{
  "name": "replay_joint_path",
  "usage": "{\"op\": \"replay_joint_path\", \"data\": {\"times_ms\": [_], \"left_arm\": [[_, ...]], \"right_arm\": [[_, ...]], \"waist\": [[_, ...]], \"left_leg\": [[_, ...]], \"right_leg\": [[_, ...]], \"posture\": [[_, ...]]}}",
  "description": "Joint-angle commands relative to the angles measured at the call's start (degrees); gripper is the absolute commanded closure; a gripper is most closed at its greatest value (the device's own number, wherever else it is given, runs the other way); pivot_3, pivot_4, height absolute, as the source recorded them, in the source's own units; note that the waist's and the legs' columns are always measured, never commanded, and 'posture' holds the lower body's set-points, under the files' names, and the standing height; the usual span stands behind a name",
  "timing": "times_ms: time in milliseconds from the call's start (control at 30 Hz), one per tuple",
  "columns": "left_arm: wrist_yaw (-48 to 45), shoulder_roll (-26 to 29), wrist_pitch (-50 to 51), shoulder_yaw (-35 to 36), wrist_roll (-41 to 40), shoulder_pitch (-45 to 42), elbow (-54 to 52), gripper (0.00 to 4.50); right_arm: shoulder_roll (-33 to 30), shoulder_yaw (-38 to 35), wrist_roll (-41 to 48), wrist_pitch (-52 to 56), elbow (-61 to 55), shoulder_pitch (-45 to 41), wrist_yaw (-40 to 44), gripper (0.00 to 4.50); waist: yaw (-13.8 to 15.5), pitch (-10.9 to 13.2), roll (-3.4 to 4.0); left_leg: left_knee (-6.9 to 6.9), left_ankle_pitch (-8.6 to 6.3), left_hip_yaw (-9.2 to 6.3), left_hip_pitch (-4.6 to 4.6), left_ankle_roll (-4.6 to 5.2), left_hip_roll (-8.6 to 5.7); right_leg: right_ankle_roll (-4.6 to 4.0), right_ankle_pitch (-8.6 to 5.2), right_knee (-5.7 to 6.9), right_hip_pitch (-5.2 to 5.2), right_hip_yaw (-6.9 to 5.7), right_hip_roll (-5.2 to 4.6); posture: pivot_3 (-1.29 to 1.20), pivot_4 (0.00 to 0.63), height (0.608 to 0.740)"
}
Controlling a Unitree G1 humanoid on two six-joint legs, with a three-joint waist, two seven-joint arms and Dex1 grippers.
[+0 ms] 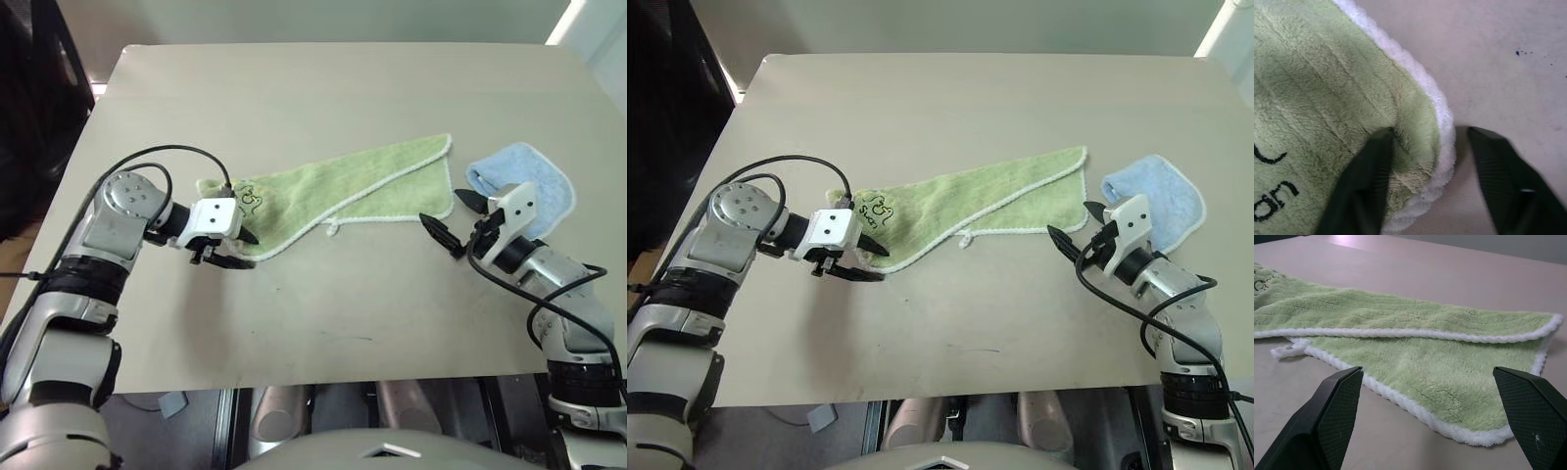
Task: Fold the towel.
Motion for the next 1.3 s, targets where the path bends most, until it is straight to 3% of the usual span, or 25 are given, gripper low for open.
{"op": "replay_joint_path", "data": {"times_ms": [33, 133, 167, 467, 667, 867, 1067, 1300], "left_arm": [[-1.56, -0.28, -1.36, 0.02, 1.43, -1.05, 2.4, 3.31], [-1.3, -0.52, -1.56, 0.4, 1.02, -0.12, 2.39, 4.37], [-1.25, -0.53, -1.61, 0.6, 0.91, 0.36, 2.19, 4.47], [-2.1, 1.33, 0.46, 4.13, -2.11, 5.83, -3.26, 4.47], [-3.2, 7.33, 3.23, 7.33, -6.18, 12.9, -11.81, 4.47], [-1.19, 8.84, 6.08, 8.99, -8.22, 16.06, -15.86, 4.47], [-0.01, 8.53, 7.24, 9.6, -8.31, 17.24, -17.89, 4.47], [0.56, 8.43, 7.87, 10.05, -8.31, 18.29, -19.28, 4.47]], "right_arm": [[-0.25, -1.19, 0.46, -0.8, -2.44, 0.17, -0.49, 0.0], [-0.24, -1.11, 0.37, -0.85, -2.32, -0.06, -0.54, 0.0], [-0.26, -1.06, 0.31, -0.89, -2.19, -0.2, -0.54, 0.0], [-2.25, 0.07, -3.61, -4.51, 1.99, -4.44, -0.31, 0.0], [-8.53, 6.77, -18.78, -21.01, 18.5, -13.28, -0.48, 0.0], [-12.17, 15.48, -33.78, -41.15, 40.42, -24.53, -4.71, 0.0], [-13.27, 25.74, -51.2, -55.73, 60.41, -38.78, -18.92, 0.0], [-12.14, 34.64, -64.2, -60.59, 73.32, -48.32, -34.11, 0.0]], "waist": [[-0.01, 0.0, 0.0], [-0.11, 0.0, 0.0], [-0.12, -0.01, 0.02], [-0.23, -0.04, 0.07], [-1.16, -0.05, 0.05], [-1.25, -0.04, 0.06], [-1.31, -0.02, 0.09], [-1.29, -0.02, 0.1]], "left_leg": [[0.02, 0.03, 0.0, 0.01, 0.03, 0.0], [0.07, 0.07, 0.0, 0.01, 0.08, -0.01], [0.09, 0.08, 0.0, 0.01, 0.08, -0.01], [0.04, 0.04, 0.01, -0.01, 0.04, -0.02], [-0.04, -0.08, 0.02, -0.02, -0.01, -0.01], [-0.14, -0.09, 0.02, -0.07, -0.03, 0.02], [-0.11, -0.08, 0.01, -0.1, -0.02, 0.04], [-0.15, -0.09, 0.01, -0.12, -0.04, 0.08]], "right_leg": [[-0.01, 0.06, -0.01, 0.02, 0.0, 0.0], [-0.01, 0.21, -0.06, 0.05, 0.01, 0.0], [0.01, 0.22, -0.06, 0.06, 0.01, 0.0], [0.1, 0.18, -0.2, 0.05, 0.02, 0.01], [0.07, 0.13, -0.2, -0.07, 0.04, 0.01], [-0.03, 0.1, 0.06, -0.35, 0.02, 0.0], [-0.03, 0.19, 0.22, -0.45, 0.02, 0.0], [0.27, 0.39, 0.24, -0.49, -0.06, -0.02]], "posture": [[0.0, 0.15, 0.736], [0.0, 0.15, 0.736], [0.0, 0.15, 0.736], [0.0, 0.15, 0.736], [0.0, 0.15, 0.736], [0.0, 0.15, 0.736], [0.0, 0.15, 0.736], [0.0, 0.15, 0.736]]}}
